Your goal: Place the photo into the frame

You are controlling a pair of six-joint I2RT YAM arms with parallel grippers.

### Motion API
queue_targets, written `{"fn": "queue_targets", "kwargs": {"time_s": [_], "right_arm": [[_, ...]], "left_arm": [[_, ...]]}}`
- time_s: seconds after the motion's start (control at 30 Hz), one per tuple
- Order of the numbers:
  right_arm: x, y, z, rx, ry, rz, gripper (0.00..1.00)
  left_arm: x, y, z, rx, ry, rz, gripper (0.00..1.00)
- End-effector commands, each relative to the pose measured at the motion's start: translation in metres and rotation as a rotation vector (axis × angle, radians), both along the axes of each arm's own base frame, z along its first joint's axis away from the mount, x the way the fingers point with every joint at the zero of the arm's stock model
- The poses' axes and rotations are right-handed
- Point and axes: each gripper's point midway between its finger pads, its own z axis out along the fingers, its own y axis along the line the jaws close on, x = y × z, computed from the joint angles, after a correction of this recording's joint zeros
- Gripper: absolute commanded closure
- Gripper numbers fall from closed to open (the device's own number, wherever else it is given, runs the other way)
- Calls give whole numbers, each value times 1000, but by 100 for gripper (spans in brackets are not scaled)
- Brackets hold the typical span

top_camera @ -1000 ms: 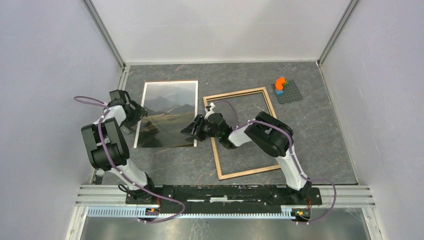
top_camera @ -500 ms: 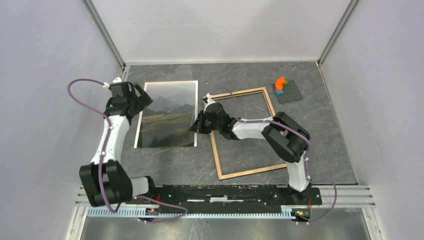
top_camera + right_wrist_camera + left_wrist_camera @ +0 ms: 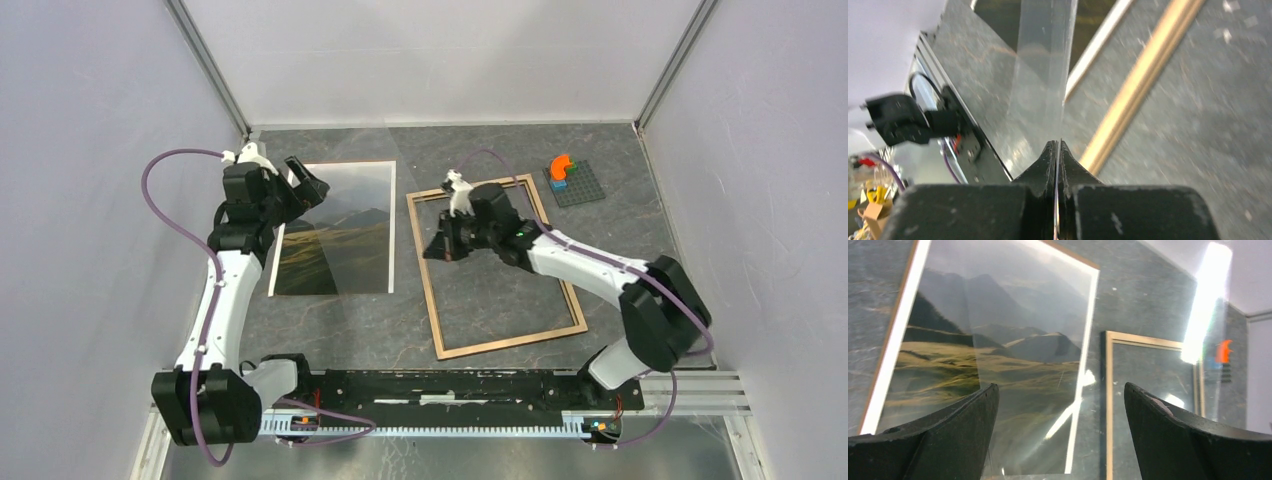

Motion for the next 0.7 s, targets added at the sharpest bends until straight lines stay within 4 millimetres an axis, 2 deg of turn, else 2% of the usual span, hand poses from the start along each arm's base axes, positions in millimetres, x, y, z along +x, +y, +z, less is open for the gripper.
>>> {"fn": "queue_targets", "kwargs": {"time_s": [0.0, 0.1, 0.23, 0.3, 0.5, 0.67], "right_arm": [[-45, -60, -24, -44, 83, 127, 100], [-56, -95, -26, -76, 95, 128, 100], [-59, -134, -34, -152, 114, 84, 100], [-59, -151, -40, -168, 144, 62, 100], [-59, -192, -33, -186, 149, 21, 100], [-51, -214, -24, -207, 103, -7, 100]], "left_arm": [[-1, -26, 25, -35, -101, -123, 0], [-2, -40, 24, -71, -103, -177, 0], [-1, -53, 22, -127, -100, -236, 0], [-4, -71, 21, -149, -99, -297, 0], [-7, -88, 15, -171, -78, -364, 0], [-7, -93, 10, -181, -62, -383, 0]]}}
